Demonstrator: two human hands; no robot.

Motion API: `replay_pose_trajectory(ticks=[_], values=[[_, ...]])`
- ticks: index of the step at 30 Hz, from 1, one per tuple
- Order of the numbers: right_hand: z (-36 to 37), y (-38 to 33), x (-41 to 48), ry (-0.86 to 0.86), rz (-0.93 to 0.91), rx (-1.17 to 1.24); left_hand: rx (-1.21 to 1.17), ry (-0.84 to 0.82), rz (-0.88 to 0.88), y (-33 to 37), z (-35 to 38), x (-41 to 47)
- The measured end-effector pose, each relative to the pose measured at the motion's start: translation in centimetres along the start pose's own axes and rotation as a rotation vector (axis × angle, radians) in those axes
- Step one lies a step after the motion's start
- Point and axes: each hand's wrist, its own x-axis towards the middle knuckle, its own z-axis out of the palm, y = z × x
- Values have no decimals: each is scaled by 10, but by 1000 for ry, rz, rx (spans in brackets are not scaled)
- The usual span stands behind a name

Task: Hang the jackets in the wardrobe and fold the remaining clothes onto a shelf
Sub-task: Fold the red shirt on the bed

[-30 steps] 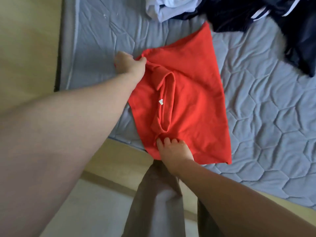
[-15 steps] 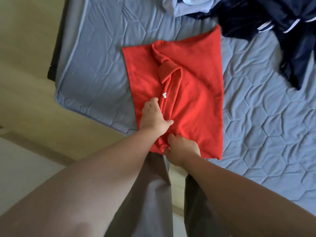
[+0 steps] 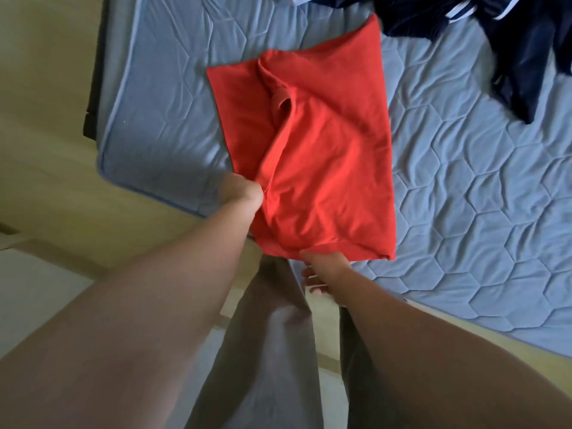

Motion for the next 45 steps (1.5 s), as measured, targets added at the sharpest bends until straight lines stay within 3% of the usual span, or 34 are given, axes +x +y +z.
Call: replay_pose_trajectory(ticks=[2, 6, 10, 12, 15, 17, 19, 21, 23, 25, 30, 33, 36, 41, 45], values=[[20, 3, 0, -16, 35, 186, 0, 76, 75, 22, -17, 12], [58, -5, 2, -45, 63, 484, -71, 124, 450, 81, -32, 20], [88, -14, 9, -28, 113, 774, 268, 21, 713, 108, -25, 23], [98, -21, 12, -28, 125, 908, 274, 77, 705, 110, -22, 33], [111, -30, 13, 5, 129, 1108, 21, 125, 480, 92, -29, 52], [116, -36, 14, 24, 122, 1217, -99, 46, 253, 74, -35, 68], [119, -41, 16, 59, 127, 1321, -153, -81, 154, 61, -46, 82], [120, -45, 20, 122, 129, 1379, -81, -111, 272, 63, -52, 94], [121, -45, 25, 167, 108, 1447, -7, -37, 436, 79, -58, 96], [122, -44, 30, 154, 78, 1515, -76, -39, 510, 102, -61, 94], [127, -35, 38, 56, 42, 1660, -64, -94, 504, 153, -49, 109], [126, -26, 40, 5, 32, 1764, 10, -125, 610, 162, -38, 115], [119, -23, 38, 35, 42, 1799, 13, -88, 616, 160, -34, 113], [107, -29, 38, 154, 44, 1676, -231, -100, 581, 172, -32, 106], [102, -34, 40, 209, 95, 1647, -265, -83, 594, 174, -26, 105]])
